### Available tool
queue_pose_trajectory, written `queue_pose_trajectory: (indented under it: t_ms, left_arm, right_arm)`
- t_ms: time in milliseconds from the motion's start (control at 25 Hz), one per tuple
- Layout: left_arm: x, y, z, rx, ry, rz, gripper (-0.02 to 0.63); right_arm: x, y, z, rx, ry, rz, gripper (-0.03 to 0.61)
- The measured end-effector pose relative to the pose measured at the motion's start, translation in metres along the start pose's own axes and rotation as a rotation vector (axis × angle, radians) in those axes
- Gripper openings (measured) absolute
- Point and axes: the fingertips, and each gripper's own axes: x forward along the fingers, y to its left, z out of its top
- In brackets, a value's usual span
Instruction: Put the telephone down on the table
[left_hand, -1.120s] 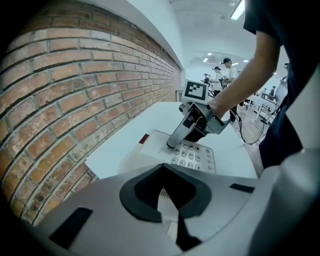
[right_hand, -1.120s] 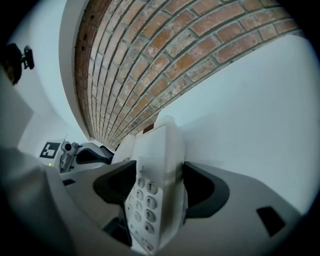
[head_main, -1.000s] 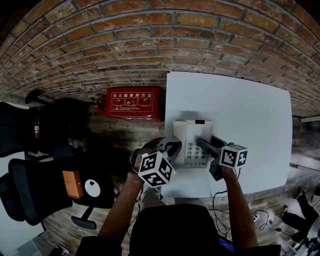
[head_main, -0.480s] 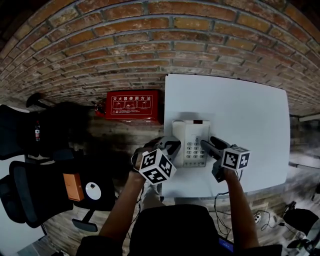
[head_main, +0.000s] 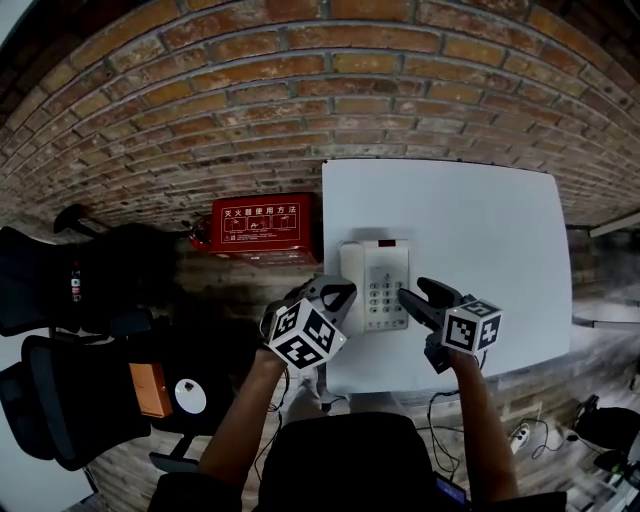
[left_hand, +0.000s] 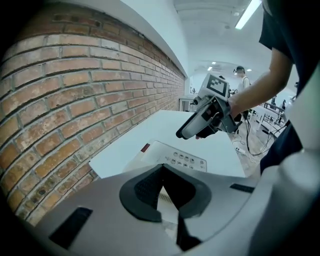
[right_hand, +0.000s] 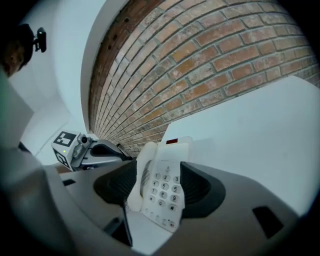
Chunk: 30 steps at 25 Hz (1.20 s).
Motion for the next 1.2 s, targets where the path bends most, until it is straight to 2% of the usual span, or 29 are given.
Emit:
queue_pose_trajectory:
  t_ms: [320, 560, 680, 840, 960, 1200]
  left_arm:
    - [-0.038, -0.013, 0.010, -0.061, -0.086, -0.013, 0.008]
    - [-0.072, -0.019, 0.028, -0.074, -0.179, 0.002, 0.008]
    - [-0.089, -0.024, 0.037, -0.068, -0.218, 0.003, 0.008]
    - [-0.107, -0.032, 0.045, -0.048, -0.257, 0.014, 0.008]
    - [-0.123, -0.035, 0.055, -0.017, -0.297, 0.054, 0.008]
    - [-0.161, -0.044, 0.074, -0.020, -0.396, 0.075, 0.008]
  right_arm:
    - [-0.022, 0.055, 0.013, -0.078, -0.077, 0.020, 0.265]
    - [-0.042, 0.100, 0.029, -0.142, -0.166, 0.023, 0.206]
    - [-0.051, 0.118, 0.033, -0.172, -0.201, 0.009, 0.143]
    - [-0.064, 0.144, 0.035, -0.209, -0.243, 0.006, 0.112]
    - [-0.073, 0.160, 0.037, -0.227, -0.283, -0.004, 0.077]
    - [-0.094, 0.197, 0.040, -0.264, -0.357, -0.015, 0.034]
